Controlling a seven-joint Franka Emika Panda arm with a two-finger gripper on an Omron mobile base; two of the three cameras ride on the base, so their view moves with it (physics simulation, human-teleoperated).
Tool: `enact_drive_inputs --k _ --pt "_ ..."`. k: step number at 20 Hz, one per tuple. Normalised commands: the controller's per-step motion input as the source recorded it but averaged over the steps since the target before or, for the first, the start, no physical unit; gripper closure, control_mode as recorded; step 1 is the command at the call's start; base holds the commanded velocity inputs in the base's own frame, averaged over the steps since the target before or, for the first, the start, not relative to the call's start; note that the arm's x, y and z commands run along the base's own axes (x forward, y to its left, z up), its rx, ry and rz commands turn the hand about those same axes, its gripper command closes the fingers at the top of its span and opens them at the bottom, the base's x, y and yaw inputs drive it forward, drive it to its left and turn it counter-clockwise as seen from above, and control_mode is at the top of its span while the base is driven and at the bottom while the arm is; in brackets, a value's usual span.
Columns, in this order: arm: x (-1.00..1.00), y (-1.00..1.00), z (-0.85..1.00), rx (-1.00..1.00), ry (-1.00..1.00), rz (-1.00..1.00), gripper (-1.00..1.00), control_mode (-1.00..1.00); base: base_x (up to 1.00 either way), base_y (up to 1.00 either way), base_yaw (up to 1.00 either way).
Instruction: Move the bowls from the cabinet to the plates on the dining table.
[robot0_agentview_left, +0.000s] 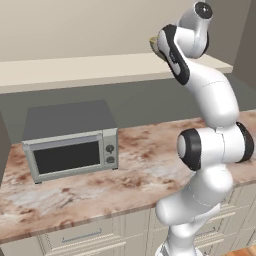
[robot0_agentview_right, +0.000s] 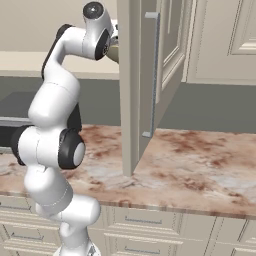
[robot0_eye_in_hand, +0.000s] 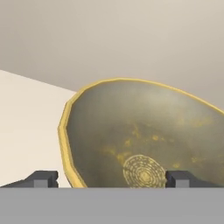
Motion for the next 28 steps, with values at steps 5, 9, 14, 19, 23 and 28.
enact_drive_inputs --k 5,9,14,19,23,28 --pt "0.00 0.00 0.00 0.00 0.00 0.00 1.00 -1.00 0.00 0.00 0.00" --pt "0.00 0.00 0.00 0.00 0.00 0.00 1.00 -1.00 0.00 0.00 0.00" --pt "-0.12 0.00 0.00 0.00 -0.03 0.00 1.00 -1.00 0.00 0.00 0.00" --pt "-0.63 0.10 0.09 0.00 -0.22 0.03 1.00 -1.00 0.00 0.00 0.00" --pt "-0.69 0.04 0.00 -0.01 -0.25 0.02 1.00 -1.00 0.00 0.00 0.00" --pt "-0.97 0.04 0.00 0.00 -0.12 0.03 1.00 -1.00 0.00 0.00 0.00"
